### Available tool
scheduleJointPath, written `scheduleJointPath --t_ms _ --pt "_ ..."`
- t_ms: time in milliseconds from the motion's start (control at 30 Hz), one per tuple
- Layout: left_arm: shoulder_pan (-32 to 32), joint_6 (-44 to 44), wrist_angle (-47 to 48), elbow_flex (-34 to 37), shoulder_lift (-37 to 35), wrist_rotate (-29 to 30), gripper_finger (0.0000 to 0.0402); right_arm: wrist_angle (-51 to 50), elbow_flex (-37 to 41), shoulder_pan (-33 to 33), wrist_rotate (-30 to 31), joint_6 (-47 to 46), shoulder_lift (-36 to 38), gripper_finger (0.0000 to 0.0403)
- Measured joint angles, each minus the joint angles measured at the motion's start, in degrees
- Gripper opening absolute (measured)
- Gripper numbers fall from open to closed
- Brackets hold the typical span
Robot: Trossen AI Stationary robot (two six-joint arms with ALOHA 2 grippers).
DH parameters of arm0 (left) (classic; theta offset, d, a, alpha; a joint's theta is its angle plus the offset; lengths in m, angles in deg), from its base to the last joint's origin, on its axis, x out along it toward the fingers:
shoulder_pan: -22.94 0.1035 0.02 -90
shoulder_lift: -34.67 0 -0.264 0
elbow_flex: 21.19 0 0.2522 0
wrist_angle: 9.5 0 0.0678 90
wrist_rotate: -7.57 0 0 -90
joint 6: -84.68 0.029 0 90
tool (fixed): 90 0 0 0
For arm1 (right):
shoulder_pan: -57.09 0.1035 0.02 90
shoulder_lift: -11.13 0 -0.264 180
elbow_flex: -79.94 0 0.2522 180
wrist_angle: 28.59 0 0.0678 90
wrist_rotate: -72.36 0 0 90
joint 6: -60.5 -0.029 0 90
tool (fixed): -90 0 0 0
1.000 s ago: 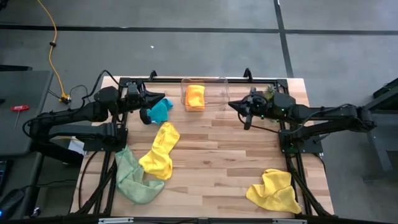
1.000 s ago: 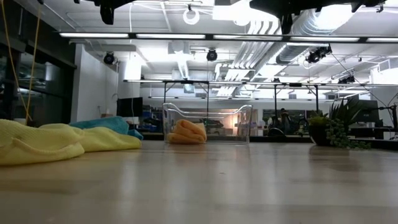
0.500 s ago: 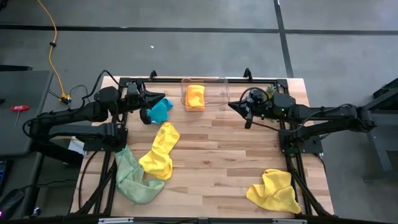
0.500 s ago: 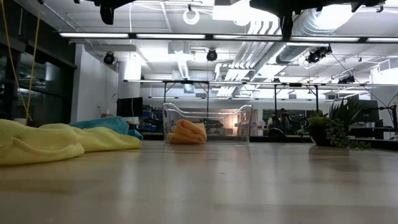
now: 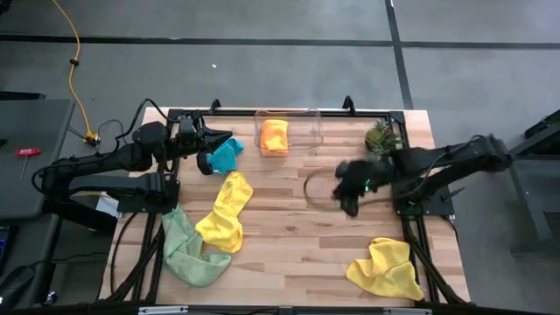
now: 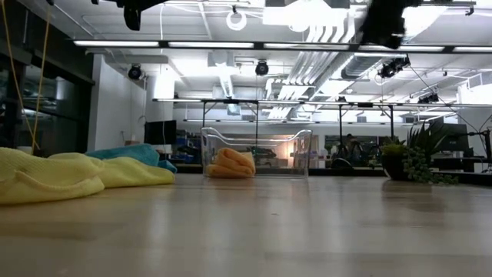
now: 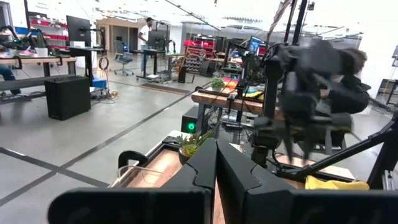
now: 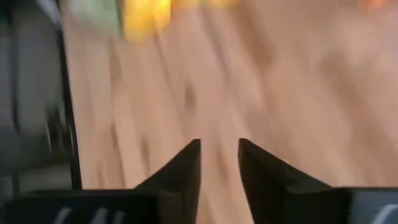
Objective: Fold microfiber towels
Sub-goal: Fold the right yellow microfiber towel
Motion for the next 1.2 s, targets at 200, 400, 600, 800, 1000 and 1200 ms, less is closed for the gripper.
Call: scheduleJointPath --t_ms 200,400,600,800,1000,1200 --pt "0.0 0.0 1.0 0.0 0.0 0.0 0.0 -10.5 -4.5 10.6 -6.8 -13.9 -10.9 0.0155" --pt "0.0 0.0 1.5 0.0 0.0 0.0 0.0 -9.7 -4.5 18.3 -14.3 -33.4 -20.1 0.0173" --pt "0.0 0.0 1.3 0.0 0.0 0.0 0.0 -4.5 -4.5 22.4 -19.5 -48.4 -28.3 0.0174" --pt "0.0 0.0 1.3 0.0 0.0 0.0 0.0 6.1 -4.5 25.0 -21.7 -58.0 -33.7 0.0174" --pt "0.0 0.4 1.3 0.0 0.0 0.0 0.0 8.4 -4.5 27.2 -21.7 -66.6 -37.3 0.0174" --pt "0.0 1.0 1.3 0.0 0.0 0.0 0.0 11.6 -4.5 28.6 -21.5 -70.5 -40.5 0.0173"
